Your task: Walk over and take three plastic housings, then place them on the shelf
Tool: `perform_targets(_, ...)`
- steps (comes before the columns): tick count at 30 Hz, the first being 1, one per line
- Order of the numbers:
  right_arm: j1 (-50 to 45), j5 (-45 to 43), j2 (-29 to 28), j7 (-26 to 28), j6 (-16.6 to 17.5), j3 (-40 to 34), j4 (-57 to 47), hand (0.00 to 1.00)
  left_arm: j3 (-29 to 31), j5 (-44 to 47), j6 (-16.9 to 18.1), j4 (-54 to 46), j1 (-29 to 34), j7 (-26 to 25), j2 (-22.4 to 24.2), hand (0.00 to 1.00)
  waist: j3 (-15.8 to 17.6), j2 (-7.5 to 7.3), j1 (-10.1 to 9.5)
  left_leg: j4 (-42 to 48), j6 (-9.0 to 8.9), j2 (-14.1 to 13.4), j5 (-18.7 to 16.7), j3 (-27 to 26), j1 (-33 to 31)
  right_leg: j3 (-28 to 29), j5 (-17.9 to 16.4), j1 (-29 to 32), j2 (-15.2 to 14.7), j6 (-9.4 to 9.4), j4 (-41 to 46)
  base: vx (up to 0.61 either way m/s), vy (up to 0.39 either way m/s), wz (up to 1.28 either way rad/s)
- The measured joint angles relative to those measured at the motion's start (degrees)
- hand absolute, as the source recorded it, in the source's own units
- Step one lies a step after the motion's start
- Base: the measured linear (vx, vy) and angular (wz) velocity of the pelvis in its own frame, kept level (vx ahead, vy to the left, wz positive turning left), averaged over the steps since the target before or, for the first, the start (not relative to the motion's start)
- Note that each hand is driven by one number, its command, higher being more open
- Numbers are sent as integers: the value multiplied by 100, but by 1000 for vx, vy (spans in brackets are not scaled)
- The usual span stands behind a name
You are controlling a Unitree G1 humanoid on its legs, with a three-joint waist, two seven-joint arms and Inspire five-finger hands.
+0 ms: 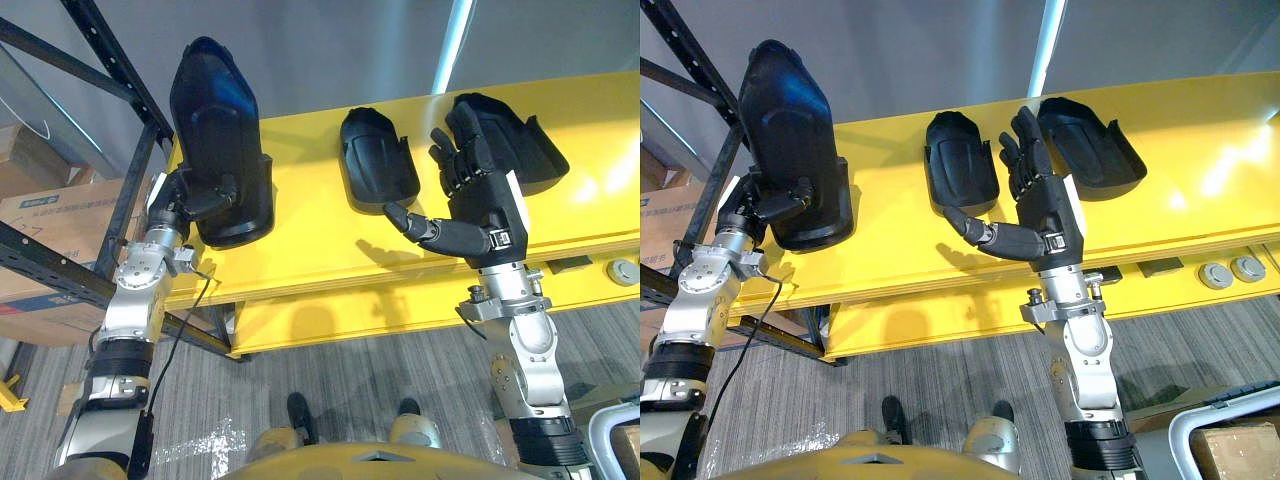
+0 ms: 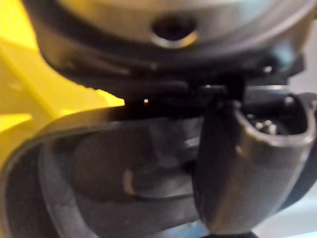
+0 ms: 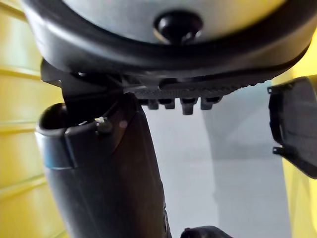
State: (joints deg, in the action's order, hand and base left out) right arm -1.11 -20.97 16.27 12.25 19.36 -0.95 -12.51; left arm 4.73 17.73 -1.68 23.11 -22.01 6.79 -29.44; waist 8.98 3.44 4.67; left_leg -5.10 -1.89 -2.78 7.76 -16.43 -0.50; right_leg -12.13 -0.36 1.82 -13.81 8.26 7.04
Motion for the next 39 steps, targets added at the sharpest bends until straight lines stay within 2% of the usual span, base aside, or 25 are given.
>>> perform_targets(4,134,-18,207,75,-29,66,0,100,-59,280,-231,589,-392,89,-65,0,18,15,31,0,-18,-33,-11,-74,-17,113,6,101,0,-27,18,-30,10,-10)
perform_targets(10,562,-17,238,146,-159,69,-3,100,-91,1157,-591,1036,-835,319,-76,0,285,93,98,8,-48,-48,10,-89,-110,171,-1,292,-4,-38,196,-32,8,-2)
perform_targets(22,674,-17,253,218,-288,77,-120,100,-39,1134,-996,1362,-1228,527,-122,0,523,149,159,22,-51,-50,17,-99,-102,194,-22,324,-6,-55,282,0,0,0)
perform_targets(23,674,-17,253,219,-288,79,-166,100,-39,1094,-1007,1364,-1240,538,-155,100,544,153,174,22,-51,-50,17,-101,-94,198,-23,323,-6,-55,288,0,0,0)
perform_targets(25,673,-18,255,219,-288,78,-236,100,-40,1070,-1016,1368,-1275,538,-210,100,606,170,186,22,-52,-52,18,-105,-86,206,-24,322,-5,-56,295,0,0,0)
perform_targets(31,672,-18,262,231,-356,107,-241,100,-168,35,-1012,1501,-1462,413,-344,100,661,227,269,21,-54,-55,19,-133,-85,238,-22,347,-2,-53,303,-4,3,-2)
perform_targets(39,657,-18,262,222,-385,125,-241,100,-210,-501,-1045,1626,-1619,221,-409,100,693,270,348,24,-61,-79,14,-179,-70,280,-10,364,26,-35,302,9,-2,-3)
